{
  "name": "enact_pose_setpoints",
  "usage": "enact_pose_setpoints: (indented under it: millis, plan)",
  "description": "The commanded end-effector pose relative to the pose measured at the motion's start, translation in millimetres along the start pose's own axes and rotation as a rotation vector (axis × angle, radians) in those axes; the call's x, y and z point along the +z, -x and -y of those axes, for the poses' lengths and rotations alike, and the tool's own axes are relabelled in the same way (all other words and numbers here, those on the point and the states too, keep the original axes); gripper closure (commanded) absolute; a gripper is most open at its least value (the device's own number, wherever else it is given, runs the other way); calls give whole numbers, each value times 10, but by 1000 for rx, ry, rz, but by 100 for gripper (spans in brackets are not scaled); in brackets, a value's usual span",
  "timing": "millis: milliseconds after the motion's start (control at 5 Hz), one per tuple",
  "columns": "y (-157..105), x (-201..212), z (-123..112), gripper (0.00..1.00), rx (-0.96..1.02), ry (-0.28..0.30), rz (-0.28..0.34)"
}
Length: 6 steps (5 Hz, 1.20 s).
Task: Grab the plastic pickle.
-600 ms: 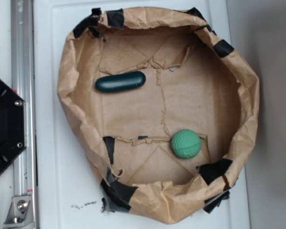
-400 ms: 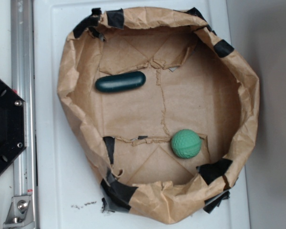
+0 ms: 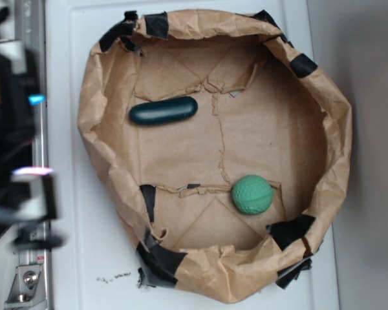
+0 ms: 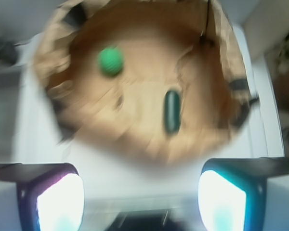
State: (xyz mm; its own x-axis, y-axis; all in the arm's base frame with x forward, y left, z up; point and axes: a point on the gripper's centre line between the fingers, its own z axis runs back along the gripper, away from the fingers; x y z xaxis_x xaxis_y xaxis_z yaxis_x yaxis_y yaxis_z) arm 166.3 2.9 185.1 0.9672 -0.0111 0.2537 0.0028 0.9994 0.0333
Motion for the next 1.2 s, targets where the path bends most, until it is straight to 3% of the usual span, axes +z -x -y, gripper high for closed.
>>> enact_pose_setpoints:
  millis: [0,400,600,800,1000]
  plan:
    - [-506,-882,-215,0,-42,-77,30]
    - [-346,-1636,-165,0,-75,-35,-109]
    - [-241,-1836,-206,0,-133,47,-62]
    - [-256,-1882,-257,100,-113,16,-74]
    - [-423,-1457,-215,100,-149,44,-14]
